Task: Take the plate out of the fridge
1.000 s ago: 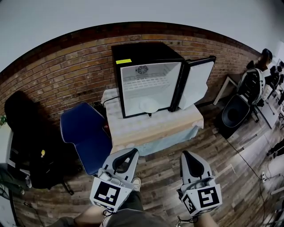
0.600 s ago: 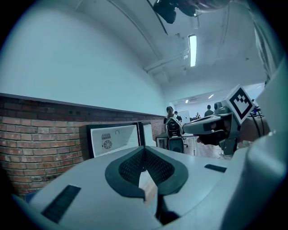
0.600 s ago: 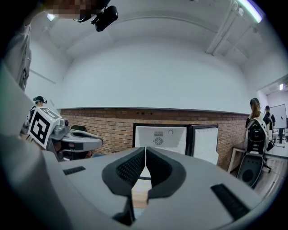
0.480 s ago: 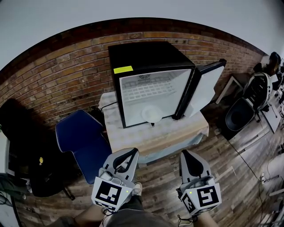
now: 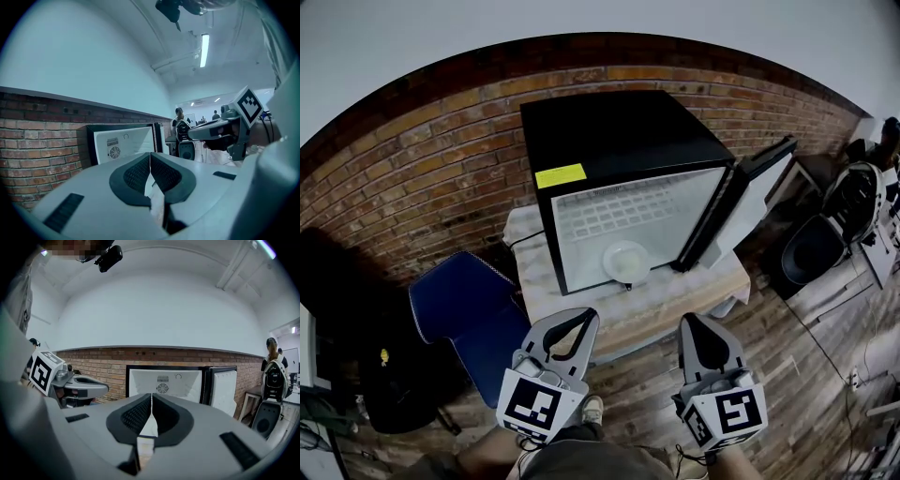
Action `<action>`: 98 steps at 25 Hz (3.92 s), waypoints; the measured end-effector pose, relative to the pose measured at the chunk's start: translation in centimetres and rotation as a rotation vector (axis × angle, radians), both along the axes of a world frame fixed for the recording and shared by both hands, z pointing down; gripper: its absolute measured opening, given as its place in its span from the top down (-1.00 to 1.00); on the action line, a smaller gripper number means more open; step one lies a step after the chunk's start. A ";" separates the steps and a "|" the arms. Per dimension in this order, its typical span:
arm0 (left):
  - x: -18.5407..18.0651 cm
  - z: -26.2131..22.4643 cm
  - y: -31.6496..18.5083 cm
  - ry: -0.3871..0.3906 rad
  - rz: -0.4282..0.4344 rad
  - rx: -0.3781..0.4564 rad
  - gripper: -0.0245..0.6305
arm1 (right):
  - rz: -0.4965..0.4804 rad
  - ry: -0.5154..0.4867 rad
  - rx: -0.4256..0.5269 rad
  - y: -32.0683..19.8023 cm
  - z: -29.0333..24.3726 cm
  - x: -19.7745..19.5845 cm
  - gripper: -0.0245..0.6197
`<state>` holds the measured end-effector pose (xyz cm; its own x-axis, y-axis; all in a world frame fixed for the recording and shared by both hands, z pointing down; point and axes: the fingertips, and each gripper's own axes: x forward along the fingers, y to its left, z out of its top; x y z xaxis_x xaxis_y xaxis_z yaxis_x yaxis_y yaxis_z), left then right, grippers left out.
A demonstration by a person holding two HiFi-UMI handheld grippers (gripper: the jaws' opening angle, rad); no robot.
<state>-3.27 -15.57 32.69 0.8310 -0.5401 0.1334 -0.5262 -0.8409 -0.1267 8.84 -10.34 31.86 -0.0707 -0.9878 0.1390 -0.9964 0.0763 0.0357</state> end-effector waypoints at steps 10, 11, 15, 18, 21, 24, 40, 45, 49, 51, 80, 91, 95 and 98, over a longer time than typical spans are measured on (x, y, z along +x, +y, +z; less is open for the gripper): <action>0.7 0.2 -3.6 0.025 -0.013 -0.027 0.87 | -0.002 0.020 -0.012 -4.4 -0.2 1.4 0.83; 0.9 0.3 -3.8 0.025 -0.017 -0.032 0.87 | -0.007 0.023 -0.012 -4.7 -0.2 1.6 0.83; 2.0 0.6 -4.4 0.021 -0.042 -0.042 0.87 | -0.056 -0.019 0.029 -6.1 -0.7 2.4 0.83; 2.9 1.5 -4.8 0.019 -0.074 -0.073 0.87 | -0.112 -0.031 0.040 -7.2 -0.5 2.9 0.83; 3.7 2.5 -5.4 0.019 -0.135 -0.102 0.87 | -0.172 -0.015 0.022 -8.5 0.0 3.8 0.83; 5.0 2.8 -5.9 0.044 -0.182 -0.133 0.86 | -0.225 -0.010 0.000 -9.9 0.5 5.2 0.83; 7.8 4.7 -8.8 -0.042 -0.411 -0.131 0.86 | -0.355 -0.116 -0.143 -14.4 5.0 9.1 0.82; 8.0 5.6 -10.7 0.019 -0.435 -0.187 0.86 | -0.338 -0.173 -0.171 -15.9 6.4 9.9 0.82; 8.2 5.9 -12.0 0.070 -0.438 -0.218 0.86 | -0.335 -0.225 -0.202 -16.8 7.8 9.9 0.82; 8.4 6.0 -12.5 0.088 -0.433 -0.226 0.86 | -0.329 -0.221 -0.209 -17.1 8.4 10.0 0.82; 8.9 22.4 -18.1 0.503 -0.444 -0.792 0.46 | -0.134 -0.497 -0.407 -21.9 24.2 12.6 0.53; 10.3 28.9 -18.2 0.664 -0.436 -1.029 0.46 | -0.103 -0.663 -0.494 -22.1 30.4 12.7 0.50; 10.9 30.2 -18.3 0.719 -0.444 -1.105 0.46 | -0.101 -0.678 -0.531 -22.4 32.2 12.2 0.50; 11.1 31.5 -18.1 0.786 -0.467 -1.172 0.46 | -0.078 -0.690 -0.557 -22.5 33.6 12.3 0.50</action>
<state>7.79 -33.68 64.18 0.6805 -0.6769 0.2806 -0.3816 -0.0004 0.9243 21.14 -32.79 65.47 -0.3808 -0.7781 0.4996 -0.7737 -0.0277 -0.6329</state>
